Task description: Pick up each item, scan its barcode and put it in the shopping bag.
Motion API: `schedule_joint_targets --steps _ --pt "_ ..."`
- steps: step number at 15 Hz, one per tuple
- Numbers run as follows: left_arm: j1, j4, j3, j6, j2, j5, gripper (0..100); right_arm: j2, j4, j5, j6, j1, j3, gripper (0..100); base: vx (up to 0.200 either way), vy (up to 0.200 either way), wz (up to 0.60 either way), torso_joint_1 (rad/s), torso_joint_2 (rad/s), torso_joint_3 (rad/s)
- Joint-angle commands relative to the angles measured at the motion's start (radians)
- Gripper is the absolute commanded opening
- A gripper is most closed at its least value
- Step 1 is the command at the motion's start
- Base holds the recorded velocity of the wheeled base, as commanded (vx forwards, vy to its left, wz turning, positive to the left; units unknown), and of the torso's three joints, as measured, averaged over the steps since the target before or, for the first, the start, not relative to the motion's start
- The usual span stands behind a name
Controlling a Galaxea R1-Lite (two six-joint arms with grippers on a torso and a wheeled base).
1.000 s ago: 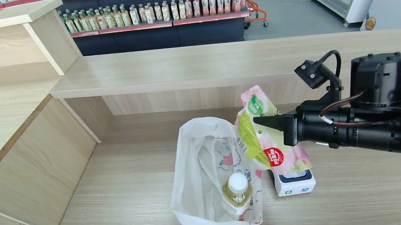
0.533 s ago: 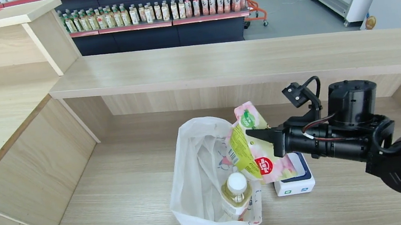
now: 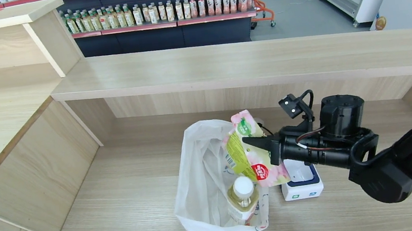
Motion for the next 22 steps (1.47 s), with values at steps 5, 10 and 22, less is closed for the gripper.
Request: schedule_joint_targets --steps 5,10,22 --pt "0.000 0.000 0.000 0.001 0.000 0.000 100 0.109 -0.033 0.015 0.001 -0.006 -0.059 0 0.000 0.000 0.00 0.000 0.00 0.000" --pt "0.000 0.000 0.000 0.001 0.000 0.000 100 0.199 -0.110 0.019 0.001 -0.006 -0.068 0 0.000 0.000 0.00 0.000 0.00 0.000" --pt "0.000 0.000 0.000 0.001 0.002 -0.002 100 0.239 -0.109 0.029 0.003 -0.016 -0.191 100 0.000 0.000 0.00 0.000 0.00 0.000"
